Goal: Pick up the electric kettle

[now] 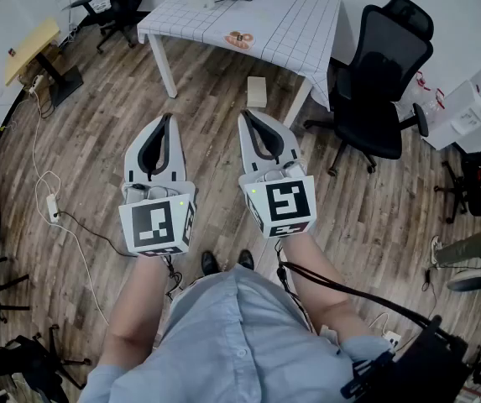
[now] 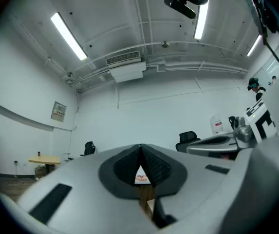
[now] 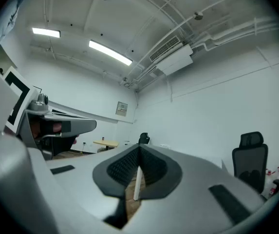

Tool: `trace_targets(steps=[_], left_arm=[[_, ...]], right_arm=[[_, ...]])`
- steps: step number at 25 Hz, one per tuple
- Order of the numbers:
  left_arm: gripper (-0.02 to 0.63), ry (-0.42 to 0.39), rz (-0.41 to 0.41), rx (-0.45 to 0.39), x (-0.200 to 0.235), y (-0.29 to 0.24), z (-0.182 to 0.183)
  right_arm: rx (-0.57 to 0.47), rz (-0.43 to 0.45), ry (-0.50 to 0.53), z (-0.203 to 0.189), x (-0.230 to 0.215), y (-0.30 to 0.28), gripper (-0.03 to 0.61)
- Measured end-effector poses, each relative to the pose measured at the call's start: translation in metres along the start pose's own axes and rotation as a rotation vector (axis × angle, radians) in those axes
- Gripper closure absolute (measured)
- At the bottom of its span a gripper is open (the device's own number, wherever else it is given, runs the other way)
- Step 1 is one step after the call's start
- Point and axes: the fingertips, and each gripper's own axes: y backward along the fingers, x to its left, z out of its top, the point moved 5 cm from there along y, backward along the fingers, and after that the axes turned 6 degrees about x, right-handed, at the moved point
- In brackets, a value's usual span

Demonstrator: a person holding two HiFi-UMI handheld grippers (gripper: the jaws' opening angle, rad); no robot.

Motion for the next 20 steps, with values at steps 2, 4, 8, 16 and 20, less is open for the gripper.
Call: trace_targets(steps=[2, 4, 8, 16, 20], left_arm=[[0.615, -0.001, 0.0, 0.001, -0.001, -0.001, 0.001], [0.615, -0.003, 0.0, 0.002, -0.002, -0.003, 0.001], [0.615, -0.006, 0.001, 0.007, -0.005, -0.007, 0.002], [0.615, -0.005, 0.011, 0.023, -0.027, -0.015, -0.005], [0.615, 0.01, 0.018, 0.029, -0.041, -0.021, -0.01]], right_arm=[[-0.001, 0.0, 0.0, 0.0, -0.002, 0.001, 0.578], [-0.003, -0.001, -0.001, 0.001, -0.004, 0.001, 0.578], [-0.004, 0.0, -0.004, 0.0, -0.008, 0.0, 0.578], [-0.004, 0.011, -0.032, -0.012, -0.031, 0.005, 0.577], [0.009, 0.009, -0.029, -0.02, -0.048, 0.006, 0.577]])
